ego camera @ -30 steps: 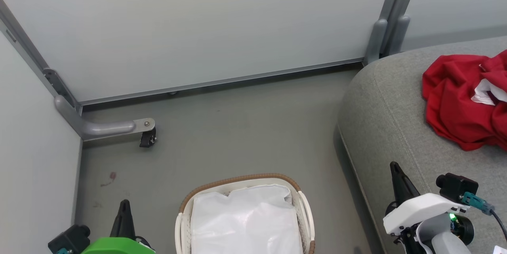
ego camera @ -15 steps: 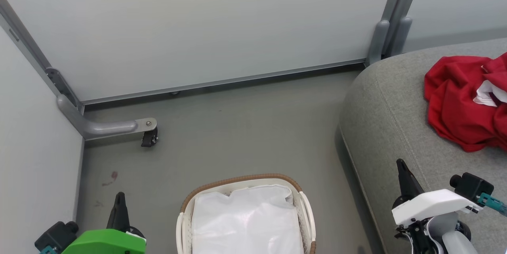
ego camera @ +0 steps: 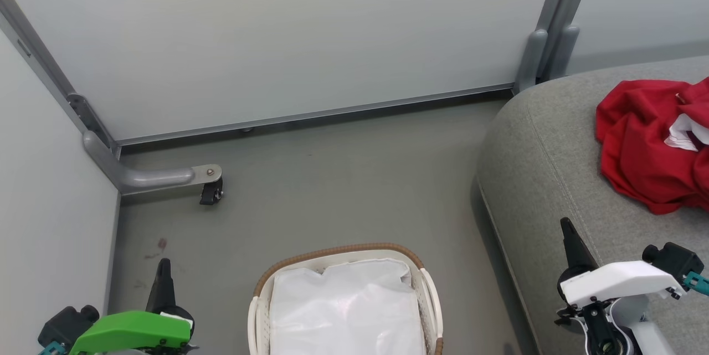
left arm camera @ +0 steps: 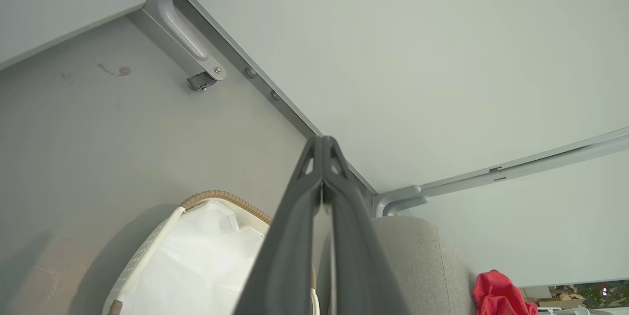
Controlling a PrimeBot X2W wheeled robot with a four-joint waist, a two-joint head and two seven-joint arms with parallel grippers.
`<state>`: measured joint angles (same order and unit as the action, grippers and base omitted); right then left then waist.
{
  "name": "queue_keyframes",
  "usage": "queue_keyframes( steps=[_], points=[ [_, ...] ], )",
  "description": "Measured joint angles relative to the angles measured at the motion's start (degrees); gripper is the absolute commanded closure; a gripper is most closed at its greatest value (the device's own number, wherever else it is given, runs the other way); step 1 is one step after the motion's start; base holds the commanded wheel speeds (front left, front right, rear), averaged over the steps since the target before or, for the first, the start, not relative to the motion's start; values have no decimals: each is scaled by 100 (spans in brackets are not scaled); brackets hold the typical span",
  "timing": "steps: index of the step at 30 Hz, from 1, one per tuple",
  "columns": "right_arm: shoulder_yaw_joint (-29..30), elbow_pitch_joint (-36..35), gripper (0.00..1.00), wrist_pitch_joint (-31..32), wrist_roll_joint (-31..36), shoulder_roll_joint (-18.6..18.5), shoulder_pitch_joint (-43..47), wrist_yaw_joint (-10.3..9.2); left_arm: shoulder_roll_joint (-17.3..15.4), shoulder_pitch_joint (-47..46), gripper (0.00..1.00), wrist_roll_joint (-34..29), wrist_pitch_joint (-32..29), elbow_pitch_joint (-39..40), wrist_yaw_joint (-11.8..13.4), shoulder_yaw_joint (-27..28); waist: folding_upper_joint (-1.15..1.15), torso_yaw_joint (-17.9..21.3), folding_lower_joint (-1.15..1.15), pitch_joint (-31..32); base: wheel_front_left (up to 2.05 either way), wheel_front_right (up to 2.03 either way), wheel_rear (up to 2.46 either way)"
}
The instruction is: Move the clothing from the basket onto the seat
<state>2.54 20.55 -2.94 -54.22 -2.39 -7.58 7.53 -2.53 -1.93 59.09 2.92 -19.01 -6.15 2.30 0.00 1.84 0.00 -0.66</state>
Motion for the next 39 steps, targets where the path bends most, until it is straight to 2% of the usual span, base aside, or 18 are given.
queue_keyframes(
  steps=[14,39],
  points=[
    [104,-177,100,253,-1039,-7,26,-1,-2,-110,100,907,-261,134,-40,123,0,-40,0,11,0,0,0],
    [247,-404,100,598,-2391,-20,68,-1,-8,-236,100,2076,-593,307,-84,270,0,-103,0,27,0,0,0]
  ],
)
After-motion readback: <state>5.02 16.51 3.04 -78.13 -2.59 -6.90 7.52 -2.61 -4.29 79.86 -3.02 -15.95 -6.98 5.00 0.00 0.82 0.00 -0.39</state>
